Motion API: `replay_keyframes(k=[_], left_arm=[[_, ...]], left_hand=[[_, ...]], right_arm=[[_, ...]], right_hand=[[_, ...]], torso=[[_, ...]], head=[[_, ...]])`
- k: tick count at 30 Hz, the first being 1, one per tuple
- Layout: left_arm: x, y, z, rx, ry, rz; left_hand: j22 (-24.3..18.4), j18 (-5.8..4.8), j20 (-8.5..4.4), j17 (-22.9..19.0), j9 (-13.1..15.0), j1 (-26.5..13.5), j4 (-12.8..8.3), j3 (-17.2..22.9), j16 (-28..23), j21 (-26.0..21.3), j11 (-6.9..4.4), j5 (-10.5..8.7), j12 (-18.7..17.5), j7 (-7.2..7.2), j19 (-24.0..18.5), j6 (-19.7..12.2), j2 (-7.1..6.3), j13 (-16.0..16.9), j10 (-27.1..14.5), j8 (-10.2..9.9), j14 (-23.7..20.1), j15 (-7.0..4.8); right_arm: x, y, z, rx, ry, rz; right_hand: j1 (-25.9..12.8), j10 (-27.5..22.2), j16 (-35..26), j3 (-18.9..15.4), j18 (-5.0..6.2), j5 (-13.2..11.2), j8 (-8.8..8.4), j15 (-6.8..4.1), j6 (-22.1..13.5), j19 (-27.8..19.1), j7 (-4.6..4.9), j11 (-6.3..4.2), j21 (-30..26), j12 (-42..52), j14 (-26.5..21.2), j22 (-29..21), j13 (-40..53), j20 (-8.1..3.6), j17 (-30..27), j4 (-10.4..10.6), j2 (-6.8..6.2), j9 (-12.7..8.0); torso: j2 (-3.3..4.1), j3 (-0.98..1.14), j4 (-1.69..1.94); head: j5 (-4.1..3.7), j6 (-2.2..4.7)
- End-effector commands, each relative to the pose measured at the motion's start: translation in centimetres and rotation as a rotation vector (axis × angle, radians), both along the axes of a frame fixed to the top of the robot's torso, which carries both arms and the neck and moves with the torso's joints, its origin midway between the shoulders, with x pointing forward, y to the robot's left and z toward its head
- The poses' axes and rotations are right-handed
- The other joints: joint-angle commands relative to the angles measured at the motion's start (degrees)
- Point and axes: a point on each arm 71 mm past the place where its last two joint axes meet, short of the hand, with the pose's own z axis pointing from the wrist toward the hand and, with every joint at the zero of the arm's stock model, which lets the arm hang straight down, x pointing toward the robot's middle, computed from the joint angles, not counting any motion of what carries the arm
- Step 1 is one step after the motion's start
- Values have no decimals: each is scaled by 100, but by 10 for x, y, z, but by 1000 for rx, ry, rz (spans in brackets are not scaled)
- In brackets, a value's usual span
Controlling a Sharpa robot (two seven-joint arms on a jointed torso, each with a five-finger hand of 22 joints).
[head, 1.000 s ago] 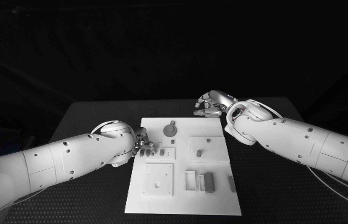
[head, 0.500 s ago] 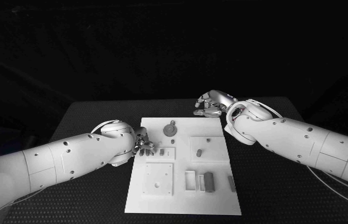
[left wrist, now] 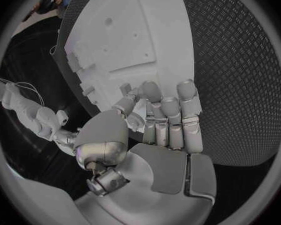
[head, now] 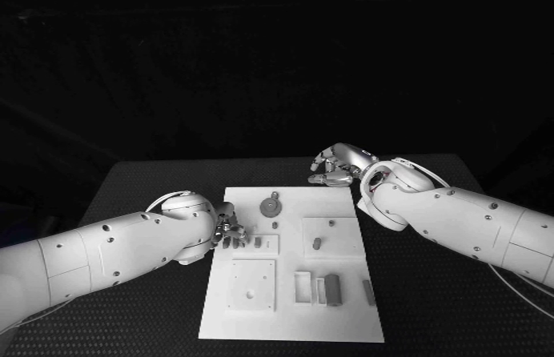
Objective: Assemble the parts on the task board
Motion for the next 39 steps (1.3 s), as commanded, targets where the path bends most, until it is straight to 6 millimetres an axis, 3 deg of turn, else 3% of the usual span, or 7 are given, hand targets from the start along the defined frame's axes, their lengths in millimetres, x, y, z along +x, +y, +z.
replay_keyframes(k=[1, 5, 20, 34, 37, 39], left_arm=[[-1, -2, -1, -2, 17, -9], [-1, -2, -2, -5, 22, -9], [0, -3, -1, -15, 15, -4], [1, 1, 0, -26, -2, 10], [2, 5, 1, -73, -19, 44], [2, 7, 0, -169, 13, 81]], left_hand=[[94, 79, -46, -6, 8, 49, 33, 19, 32, 21, -7, -26, 39, 1, 17, 38, -6, -9, -17, 31, 17, -31], [95, 81, -47, -9, 5, -127, 163, -91, 34, 18, -7, -86, 43, 2, 12, 33, -128, -17, -23, 27, 12, -33], [85, 108, -53, -12, 18, -593, 382, -450, 40, -10, -15, -187, 48, -4, -14, 11, -345, -31, -43, 27, -16, -49], [84, 126, -56, -8, 40, -773, 507, -495, 49, -20, -21, -186, 52, -10, -14, -1, -410, -28, -48, 35, -28, -58], [81, 130, -55, -15, 38, -760, 495, -483, 34, -32, -15, -186, 38, -2, -30, -35, -421, -34, -75, 20, -49, -62], [50, 108, -21, -68, 21, -725, 450, -446, -76, -122, 49, -183, -49, 71, -158, -213, -436, -72, -243, -62, -187, -19]], right_arm=[[0, 0, -1, -6, 7, 7], [-1, 1, -1, -6, 8, 9], [-1, 1, -1, -6, 8, 8], [0, 0, -1, -7, 7, 6], [0, -1, -1, -7, 7, 5], [0, -1, -1, -8, 8, 4]], right_hand=[[-13, -48, -20, -22, 490, 7, -36, -2, -3, -11, 36, 10, -18, -24, -50, 96, -5, -34, 0, 11, 15, 6], [-13, -48, -20, -22, 490, 7, -36, -2, -3, -12, 36, 10, -18, -24, -50, 96, -5, -34, 0, 11, 15, 6], [-16, -49, -21, -23, 490, 7, -39, -2, -7, -12, 37, 11, -20, -24, -52, 96, -6, -33, -2, 13, 13, 6], [-17, -49, -22, -23, 490, 7, -41, -1, -9, -11, 38, 12, -20, -24, -53, 96, -7, -33, -3, 15, 12, 6], [-18, -49, -21, -22, 490, 7, -41, -1, -9, -11, 38, 12, -20, -24, -50, 96, -7, -33, 1, 16, 12, 6], [-18, -49, -20, -22, 490, 7, -41, -1, -9, -11, 38, 12, -21, -24, -48, 96, -7, -33, 5, 17, 12, 6]], torso=[[1, -3, 4], [-1, 0, -1], [2, -2, 5], [-2, -6, 4], [-2, -9, 4], [-3, -6, 4]], head=[[0, -2], [-2, -2], [-16, -3], [-17, -2], [-24, -2], [-29, 2]])
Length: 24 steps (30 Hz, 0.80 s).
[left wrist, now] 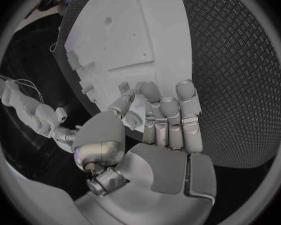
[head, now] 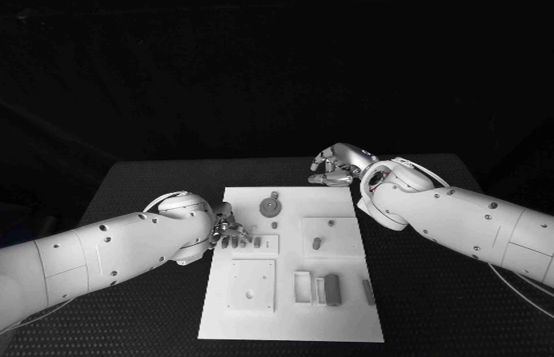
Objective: Assemble the parts on the task board
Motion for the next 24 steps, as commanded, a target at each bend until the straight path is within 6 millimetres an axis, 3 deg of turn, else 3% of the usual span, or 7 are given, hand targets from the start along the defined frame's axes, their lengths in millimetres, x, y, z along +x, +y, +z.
replay_keyframes(k=[1, 2, 3, 8, 14, 15, 24], left_arm=[[1, 1, 0, -185, 31, 76], [1, 3, 0, -226, 46, 99], [2, 4, 0, -265, 53, 113], [6, 8, 5, -403, 34, 161], [15, 11, 13, -562, -22, 167], [17, 12, 15, -562, -60, 170], [23, 3, 28, -493, -282, 3]], left_hand=[[51, 56, -6, -26, -12, -4, -12, 40, -55, -44, 52, -24, -44, 52, -58, -83, -22, -16, -104, -43, -72, 22], [51, 56, -6, -26, -12, -4, -12, 40, -55, -44, 52, -24, -44, 52, -58, -83, -22, -16, -104, -43, -72, 22], [-24, 10, 70, -140, -191, 125, -145, 151, -332, -274, 219, 7, -372, 275, -447, -988, -36, -145, -684, -527, -461, 228], [-304, -78, 511, -414, -387, 177, -308, 220, -874, -840, 698, -29, -765, 713, -1166, -1473, -57, -350, -1266, -830, -1106, 665], [-777, -61, 1055, -820, -688, 240, -456, 344, -1664, -1579, 1172, -26, -1515, 999, -1890, -2168, -138, -818, -2132, -1185, -1864, 1218], [-862, -10, 1137, -879, -749, 318, -486, 397, -1779, -1666, 1297, -22, -1723, 902, -1904, -2390, -118, -950, -2391, -1273, -1866, 1294], [-1156, 62, 1418, -1100, -822, 1446, -652, 674, -2323, -2044, 1452, 18, -2032, 992, -2107, -2248, -248, -1332, -2541, -1028, -2038, 1554]], right_arm=[[0, 0, -1, -7, 7, 6], [0, 0, -1, -7, 7, 5], [0, -1, -1, -7, 7, 4], [1, -3, -1, -9, 8, 0], [1, -3, -1, -10, 8, 0], [1, -3, -1, -10, 8, -1], [2, -4, -2, -12, 9, -4]], right_hand=[[-18, -45, -21, -22, 490, 7, -19, 12, -8, 14, 39, -11, -21, -24, -37, 96, -8, -36, 1, 17, 12, 8], [-19, -45, -22, -22, 490, 7, -20, 12, -8, 14, 40, -11, -21, -24, -38, 96, -8, -36, 0, 18, 12, 8], [-19, -45, -21, -22, 490, 7, -20, 12, -9, 14, 40, -11, -21, -24, -37, 96, -8, -36, 2, 18, 11, 9], [-19, -45, -21, -22, 490, 7, -20, 13, -9, 14, 40, -11, -21, -24, -36, 96, -8, -36, 4, 19, 11, 9], [-20, -45, -20, -22, 490, 7, -21, 13, -10, 14, 40, -11, -21, -23, -35, 96, -8, -36, 6, 19, 11, 9], [-20, -45, -20, -22, 490, 7, -21, 13, -10, 14, 40, -11, -21, -23, -34, 96, -8, -36, 6, 20, 11, 9], [-20, -45, -21, -22, 490, 7, -24, 13, -14, 15, 41, -10, -22, -23, -36, 96, -8, -36, 3, 20, 10, 8]], torso=[[-1, 0, 0], [-1, 0, 0], [-1, 0, 0], [-1, 4, 2], [1, 4, 0], [0, 4, 0], [-1, 8, 2]], head=[[-12, 3], [-12, 3], [-12, 3], [-23, 13], [-24, 15], [-24, 19], [-20, 22]])
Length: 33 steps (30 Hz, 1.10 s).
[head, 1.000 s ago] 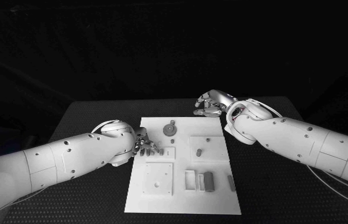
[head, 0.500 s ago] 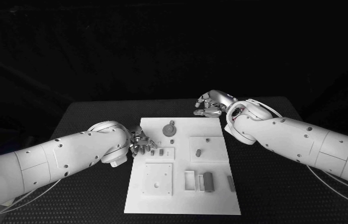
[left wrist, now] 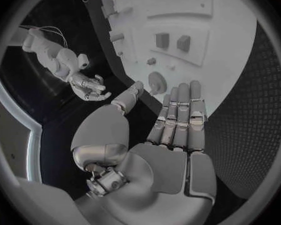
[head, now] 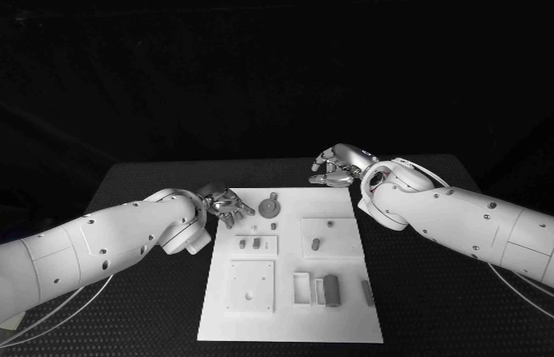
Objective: Assemble the parts on the task board
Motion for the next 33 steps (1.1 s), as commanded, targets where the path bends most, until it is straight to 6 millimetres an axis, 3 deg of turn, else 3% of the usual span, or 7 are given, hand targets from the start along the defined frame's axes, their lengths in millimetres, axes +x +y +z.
replay_keyframes(k=[1, 6, 11, 16, 24, 31, 33], left_arm=[[1, -13, 12, 49, -196, -108], [-2, -35, 19, 152, -340, -247], [-3, -52, 21, 220, -415, -330], [-3, -67, 21, 280, -493, -399], [-8, -84, 16, 356, -564, -487], [-5, -85, 10, 399, -550, -490], [-6, -85, 7, 405, -533, -498]], left_hand=[[-64, 26, 55, -53, -18, 320, 5, 60, -146, -101, 37, -4, -64, -7, -107, 102, -50, -82, -5, 67, -75, 84], [-128, 127, 46, -28, -158, 881, 7, -33, -188, -97, -20, -19, -373, -140, 166, 55, -283, -383, -1, 57, 223, 31], [12, 260, -231, 258, -275, 1329, 5, -59, 242, 276, -163, -14, -582, -225, 1002, 280, -255, -583, 378, 135, 1030, -290], [691, 496, -541, 881, -413, 1525, 10, -232, 1324, 1194, -352, -12, -726, -269, 2037, 497, -181, -675, 920, 155, 1846, -514], [1098, 636, -589, 1091, -528, 1685, 20, -31, 1657, 1556, -411, 0, -973, -271, 2253, 888, -136, -759, 1334, 248, 2082, -576], [1204, 707, -545, 1125, -598, 1679, 30, 110, 1690, 1625, -340, -3, -1262, -244, 2331, 983, -158, -854, 1282, 217, 2179, -513], [1200, 732, -481, 1119, -655, 1593, 41, 82, 1657, 1589, -259, -1, -1450, -80, 2283, 837, -270, -931, 1066, 118, 2132, -439]], right_arm=[[0, 1, -1, -6, 8, 8], [1, 1, -2, -7, 9, 7], [1, 3, -2, -7, 11, 10], [1, 4, -3, -6, 14, 13], [1, 6, -4, -6, 16, 17], [1, 7, -4, -6, 16, 17], [1, 7, -4, -5, 16, 18]], right_hand=[[-20, -47, -22, -22, 490, 7, -24, 10, -3, 8, 52, -9, -22, -23, -41, 96, -9, -32, 0, 20, 10, 9], [-19, -47, -24, -21, 490, 8, -27, 11, -7, 8, 53, -8, -22, -23, -43, 96, -9, -32, -4, 21, 11, 9], [-18, -47, -23, -20, 490, 8, -27, 11, -8, 8, 53, -8, -22, -23, -42, 96, -9, -32, -2, 21, 12, 9], [-17, -47, -24, -19, 490, 8, -29, 12, -9, 8, 54, -7, -22, -23, -42, 96, -9, -32, -2, 21, 14, 9], [-16, -47, -23, -19, 490, 8, -30, 12, -11, 9, 54, -7, -23, -22, -40, 96, -9, -32, 1, 21, 15, 9], [-16, -47, -22, -19, 490, 8, -31, 13, -12, 9, 55, -6, -23, -22, -38, 96, -9, -32, 4, 21, 16, 9], [-16, -47, -23, -19, 490, 7, -31, 13, -12, 9, 55, -6, -23, -22, -39, 96, -9, -32, 3, 21, 16, 9]], torso=[[0, 5, 2], [2, -2, -7], [4, 2, -14], [6, -1, -20], [5, 0, -16], [7, 3, -9], [9, 0, -8]], head=[[6, 7], [12, 9], [17, 9], [9, 14], [-31, 10], [-54, 2], [-61, -4]])
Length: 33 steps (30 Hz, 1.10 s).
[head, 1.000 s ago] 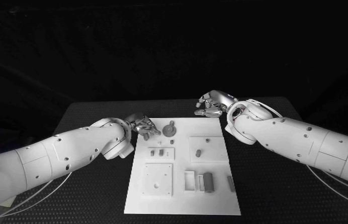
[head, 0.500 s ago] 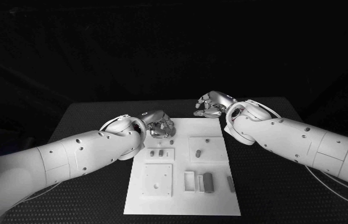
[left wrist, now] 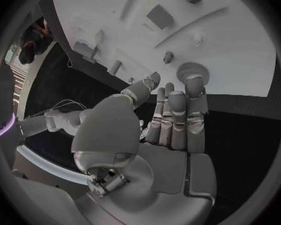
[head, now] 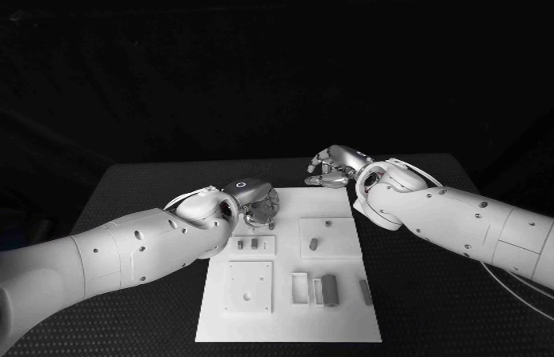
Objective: Assemble the parts on the task board
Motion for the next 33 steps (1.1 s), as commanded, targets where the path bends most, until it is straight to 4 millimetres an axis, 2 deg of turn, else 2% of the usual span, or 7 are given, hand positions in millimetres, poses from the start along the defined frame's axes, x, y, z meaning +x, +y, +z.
replay_keyframes(k=[1, 3, 10, 15, 21, 25, 33], left_arm=[[-1, -3, -2, 36, -15, -22], [-1, -3, -3, 45, -2, -24], [-2, -4, -8, 70, 29, -29], [-1, -3, -10, 77, 36, -17], [-2, -3, -15, 87, 33, -4], [-1, -3, -18, 85, 26, 0], [-2, -5, -23, 72, 18, -1]], left_hand=[[84, 613, 92, 0, -36, -41, 13, -2, -25, -12, 89, -1, -147, 138, -46, -87, -119, -60, -256, -79, -34, 82], [86, 653, 142, 4, -54, -74, 26, -11, -29, -29, 136, -3, -233, 139, -59, -101, -139, -101, -327, -93, -53, 130], [96, 706, 201, 13, -73, -196, 86, -64, -35, -56, 179, -5, -331, 107, -94, -54, -178, -149, -343, -77, -108, 174], [104, 730, 205, 23, -79, -225, 107, -82, -21, -53, 170, -5, -336, 95, -85, -18, -171, -151, -277, -61, -109, 167], [107, 738, 204, 29, -83, -231, 123, -80, -14, -54, 167, -4, -357, 116, -82, 21, -139, -160, -258, -45, -110, 164], [109, 746, 201, 33, -88, -204, 120, -61, -7, -51, 161, -3, -365, 109, -74, 39, -100, -162, -232, -39, -105, 158], [111, 746, 199, 36, -100, -184, 122, -40, -4, -50, 152, 2, -369, 106, -69, 50, -67, -162, -188, -40, -102, 150]], right_arm=[[0, 2, -1, -4, 7, 12], [0, 1, -1, -4, 7, 11], [0, 1, -1, -4, 6, 10], [0, 1, -1, -4, 6, 10], [0, 1, -1, -4, 5, 10], [0, 1, -1, -4, 5, 9], [0, 1, -1, -4, 3, 7]], right_hand=[[-16, -48, -22, -19, 490, 7, -31, 3, 2, -9, 31, -5, -23, -22, -48, 96, -10, -34, 4, 21, 16, 10], [-16, -48, -23, -19, 490, 7, -31, 3, 2, -9, 31, -5, -23, -22, -50, 96, -10, -34, 2, 21, 16, 10], [-17, -48, -24, -19, 490, 7, -32, 3, 1, -8, 31, -5, -23, -22, -50, 96, -10, -34, 1, 21, 17, 10], [-17, -48, -23, -19, 490, 7, -32, 3, 1, -8, 31, -5, -23, -21, -50, 96, -10, -34, 1, 21, 17, 10], [-17, -48, -24, -20, 490, 7, -33, 4, 0, -8, 32, -4, -23, -21, -51, 97, -10, -34, -1, 22, 16, 10], [-17, -48, -23, -20, 490, 7, -33, 4, 0, -8, 32, -4, -23, -21, -48, 97, -10, -34, 5, 22, 17, 10], [-16, -48, -25, -19, 490, 7, -35, 4, -3, -8, 32, -4, -23, -21, -52, 97, -10, -34, -2, 21, 17, 11]], torso=[[3, -2, 6], [4, -1, 6], [-2, 1, 11], [-3, -9, 20], [-4, 5, 16], [-1, -4, 15], [-2, 3, 8]], head=[[-13, -10], [-20, -11], [-32, -28], [-45, -31], [-36, -40], [-43, -42], [-51, -42]])
